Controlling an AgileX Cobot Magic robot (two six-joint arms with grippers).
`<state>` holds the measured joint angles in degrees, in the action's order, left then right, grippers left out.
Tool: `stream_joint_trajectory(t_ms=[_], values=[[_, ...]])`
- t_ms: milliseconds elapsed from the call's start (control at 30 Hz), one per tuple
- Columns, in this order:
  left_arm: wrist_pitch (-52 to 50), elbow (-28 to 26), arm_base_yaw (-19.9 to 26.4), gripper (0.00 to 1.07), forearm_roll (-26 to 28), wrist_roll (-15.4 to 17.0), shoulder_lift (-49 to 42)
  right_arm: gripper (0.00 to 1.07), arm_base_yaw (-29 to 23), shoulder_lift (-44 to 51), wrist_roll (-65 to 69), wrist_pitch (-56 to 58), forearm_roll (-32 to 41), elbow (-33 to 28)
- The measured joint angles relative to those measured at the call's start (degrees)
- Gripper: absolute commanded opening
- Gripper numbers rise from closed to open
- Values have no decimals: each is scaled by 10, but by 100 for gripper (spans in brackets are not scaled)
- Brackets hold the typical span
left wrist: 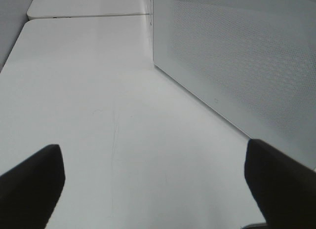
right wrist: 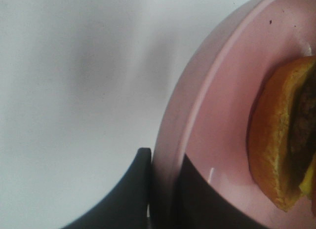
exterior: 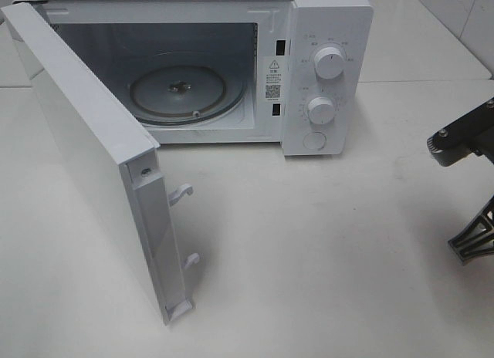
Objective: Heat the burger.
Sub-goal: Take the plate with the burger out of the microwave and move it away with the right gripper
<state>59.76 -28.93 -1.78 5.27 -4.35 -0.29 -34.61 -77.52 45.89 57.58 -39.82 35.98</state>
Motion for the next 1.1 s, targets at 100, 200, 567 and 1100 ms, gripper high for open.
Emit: stream_joint_trajectory(t_ms=[100, 200, 567, 1100], values=[[0, 0, 0, 90, 0, 0, 0, 0, 0, -22, 16, -10, -1, 0], [0, 0, 0, 90, 0, 0, 0, 0, 0, -29, 19, -13, -1, 0], [0, 0, 0, 90, 0, 0, 0, 1, 0, -106, 86, -48, -22, 0], [0, 0, 0, 90, 0, 0, 0, 1, 0, -204, 163, -83, -40, 1]])
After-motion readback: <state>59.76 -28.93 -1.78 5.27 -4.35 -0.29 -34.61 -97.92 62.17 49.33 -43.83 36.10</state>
